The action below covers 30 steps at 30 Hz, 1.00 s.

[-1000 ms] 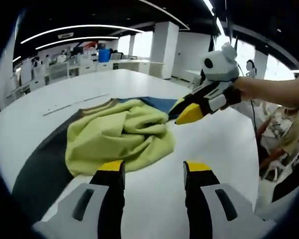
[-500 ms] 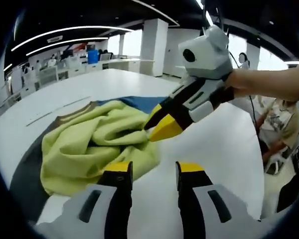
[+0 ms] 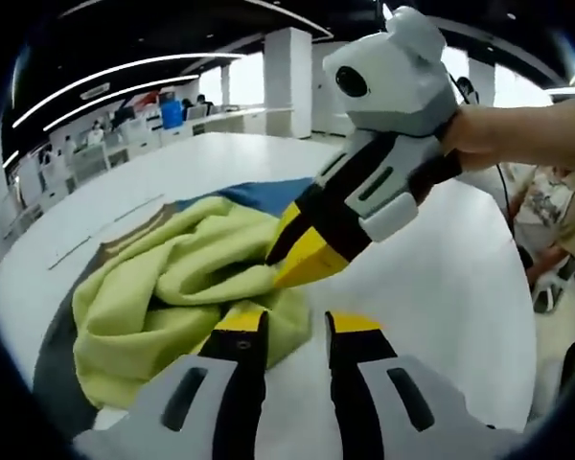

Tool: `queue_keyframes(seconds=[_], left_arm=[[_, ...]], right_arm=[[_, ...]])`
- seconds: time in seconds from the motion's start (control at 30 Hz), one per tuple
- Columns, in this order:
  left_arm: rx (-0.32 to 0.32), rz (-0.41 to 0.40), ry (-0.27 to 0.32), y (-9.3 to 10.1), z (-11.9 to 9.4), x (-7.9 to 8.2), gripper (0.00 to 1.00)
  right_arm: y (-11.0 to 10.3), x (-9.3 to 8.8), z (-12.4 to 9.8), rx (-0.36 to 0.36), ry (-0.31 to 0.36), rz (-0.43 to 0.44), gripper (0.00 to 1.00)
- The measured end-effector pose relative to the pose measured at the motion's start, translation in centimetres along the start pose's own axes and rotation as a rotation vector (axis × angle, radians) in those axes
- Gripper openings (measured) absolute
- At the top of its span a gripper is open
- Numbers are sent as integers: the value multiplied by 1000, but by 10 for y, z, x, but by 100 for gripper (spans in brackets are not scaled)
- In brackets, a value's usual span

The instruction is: Fold the garment on the visible template until the final outline fits inside the template.

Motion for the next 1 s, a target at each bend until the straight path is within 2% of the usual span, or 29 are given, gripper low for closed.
queue_keyframes(seconds=[0.07,0.17,0.37,0.43,0.57,0.77,0.83,0.9,1.0], left_arm=[[-4,2,-1,2,4,0,18],[18,47,-31,0,7,-5,16],[42,54,-26,-5,9,-2,11],[78,97,-41,-9,8,0,7],[67,101,-45,-5,9,-1,2],[54,35,-20,-9,-3,3,0],[48,11,4,-10,-12,9,0],[41,-48,33,-11,-18,14,0],[43,-46,59,-18,-36,24,0]], right_arm=[[-1,-1,2,0,-2,-4,9],[-3,0,3,6,1,-4,7],[-6,2,7,14,8,2,2],[-6,3,8,17,13,9,0],[-5,5,7,4,18,15,0],[-2,13,-1,-9,43,31,0],[-1,17,-4,-14,52,27,0],[0,21,-8,-18,63,23,0],[1,29,-15,-22,84,24,0]])
Point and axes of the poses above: the point that each gripper's makers call its tool centre point, and the gripper's own axes: z roughly forward along the fingers, y roughly to its right, x roughly out of its top, the point moved 1 cm from there along -z, roughly backward along the fingers, and after that the axes turned 7 degrees about -z, right-handed, at the moved point
